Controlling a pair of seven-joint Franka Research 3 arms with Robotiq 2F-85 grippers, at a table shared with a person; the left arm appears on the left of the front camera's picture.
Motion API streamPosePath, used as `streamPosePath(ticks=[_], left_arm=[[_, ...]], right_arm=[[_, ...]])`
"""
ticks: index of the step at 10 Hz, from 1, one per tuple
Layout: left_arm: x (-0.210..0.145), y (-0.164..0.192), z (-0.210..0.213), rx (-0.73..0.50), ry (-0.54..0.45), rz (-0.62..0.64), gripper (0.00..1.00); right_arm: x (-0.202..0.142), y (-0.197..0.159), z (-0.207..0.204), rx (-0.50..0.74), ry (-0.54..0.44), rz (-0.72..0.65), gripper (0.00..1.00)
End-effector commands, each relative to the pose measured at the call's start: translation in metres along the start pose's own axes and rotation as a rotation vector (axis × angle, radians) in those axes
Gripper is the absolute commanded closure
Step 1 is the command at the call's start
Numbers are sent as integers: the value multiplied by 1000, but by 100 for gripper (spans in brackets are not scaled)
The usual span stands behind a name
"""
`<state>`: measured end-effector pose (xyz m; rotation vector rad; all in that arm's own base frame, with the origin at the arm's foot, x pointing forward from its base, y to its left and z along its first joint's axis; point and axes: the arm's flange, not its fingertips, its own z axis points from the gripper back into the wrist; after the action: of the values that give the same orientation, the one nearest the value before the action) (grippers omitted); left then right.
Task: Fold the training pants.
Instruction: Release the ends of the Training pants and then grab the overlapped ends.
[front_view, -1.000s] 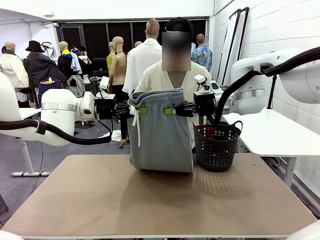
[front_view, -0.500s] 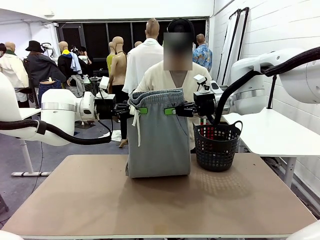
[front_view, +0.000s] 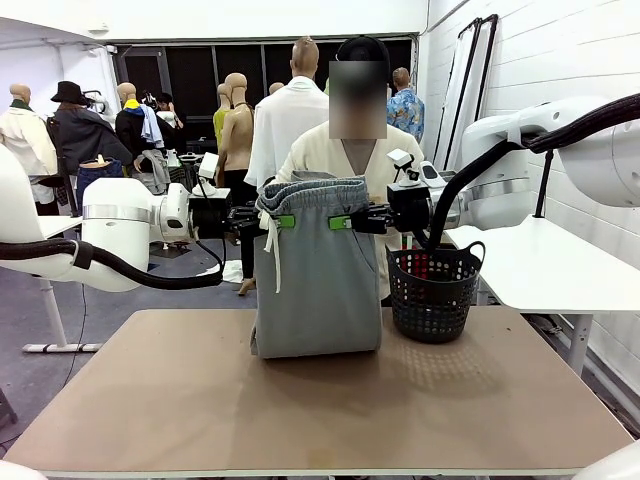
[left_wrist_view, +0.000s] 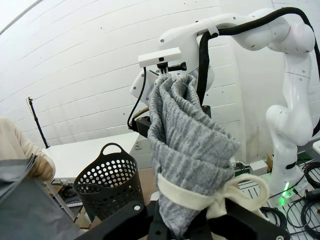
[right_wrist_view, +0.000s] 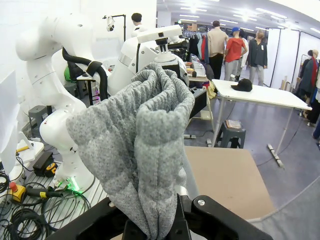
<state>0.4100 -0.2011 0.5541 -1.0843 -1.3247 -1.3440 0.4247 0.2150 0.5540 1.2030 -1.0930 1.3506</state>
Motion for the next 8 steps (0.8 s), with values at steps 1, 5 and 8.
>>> streamPosePath(ticks=[1, 5, 8], left_arm=[[2, -1, 0, 0, -1, -16, 100], [2, -1, 0, 0, -1, -16, 100], [2, -1, 0, 0, -1, -16, 100]], right_arm=[[1, 0, -1, 1, -8, 0, 100], [1, 0, -1, 1, -8, 0, 100], [1, 0, -1, 1, -8, 0, 100]])
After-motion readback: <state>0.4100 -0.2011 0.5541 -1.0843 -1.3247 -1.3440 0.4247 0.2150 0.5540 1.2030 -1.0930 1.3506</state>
